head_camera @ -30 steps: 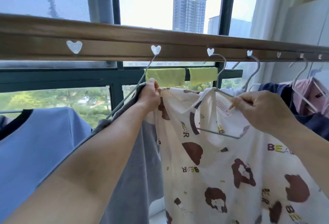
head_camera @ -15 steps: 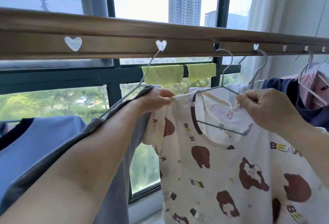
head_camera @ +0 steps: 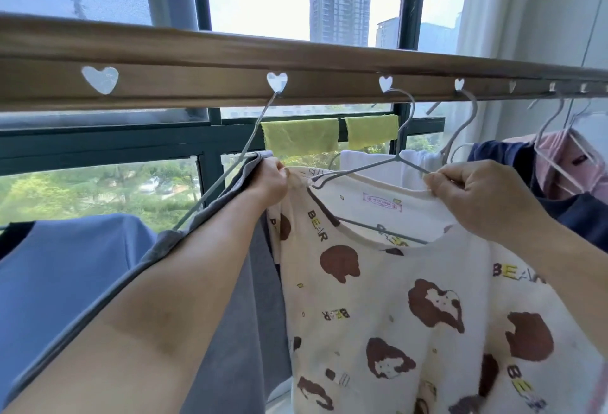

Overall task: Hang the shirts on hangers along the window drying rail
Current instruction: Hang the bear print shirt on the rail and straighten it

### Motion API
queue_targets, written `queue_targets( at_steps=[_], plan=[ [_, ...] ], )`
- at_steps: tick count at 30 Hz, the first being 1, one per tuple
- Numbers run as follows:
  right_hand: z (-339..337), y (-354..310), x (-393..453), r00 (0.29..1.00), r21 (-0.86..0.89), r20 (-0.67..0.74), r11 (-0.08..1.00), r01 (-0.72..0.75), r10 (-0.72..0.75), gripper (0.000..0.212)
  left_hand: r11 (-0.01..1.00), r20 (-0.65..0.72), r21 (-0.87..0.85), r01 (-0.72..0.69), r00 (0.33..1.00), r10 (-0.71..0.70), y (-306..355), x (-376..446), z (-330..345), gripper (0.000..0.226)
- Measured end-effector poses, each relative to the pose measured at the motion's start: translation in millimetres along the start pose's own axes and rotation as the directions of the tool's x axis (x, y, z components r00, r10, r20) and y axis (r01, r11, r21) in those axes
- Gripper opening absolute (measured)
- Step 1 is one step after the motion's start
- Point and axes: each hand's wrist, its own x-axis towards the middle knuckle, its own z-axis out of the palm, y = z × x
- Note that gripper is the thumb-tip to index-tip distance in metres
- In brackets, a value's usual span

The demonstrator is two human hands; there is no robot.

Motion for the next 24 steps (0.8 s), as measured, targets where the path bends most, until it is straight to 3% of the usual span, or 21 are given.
queue_targets(
  at_steps=[4, 8, 11, 19, 24],
  plan=[
    [2, -3, -1, 1.000, 0.019, 0.006, 1.000, -0.002, 0.002, 0.036, 1.000, 0.016, 0.007, 0.020, 1.000, -0.020, -3, -1, -1, 0.022],
    [3, -9, -1, 1.000, 0.025, 0.010, 0.999, -0.020, 0.020, 0.035, 0.973, 0.227, -0.224, -0.055, 0.968, 0.107, 5, -14, -6, 0.022],
    [4, -15, -1, 0.999, 0.030, 0.026, 0.999, -0.020, 0.019, 0.033, 0.961, 0.328, -0.270, -0.054, 0.934, 0.145, 6, -19, -9, 0.018],
    [-4, -29, -2, 0.993, -0.061, 0.108, 0.997, -0.045, 0.051, 0.033, 0.967, 0.115, -0.249, -0.048, 0.990, 0.079, -3, -8, -14, 0.015],
    [3, -38, -8, 0.990, -0.083, 0.106, 0.993, -0.087, 0.095, 0.034, 0.989, 0.157, -0.146, 0.027, 0.988, -0.004, 0, -4, -9, 0.032]
  ],
)
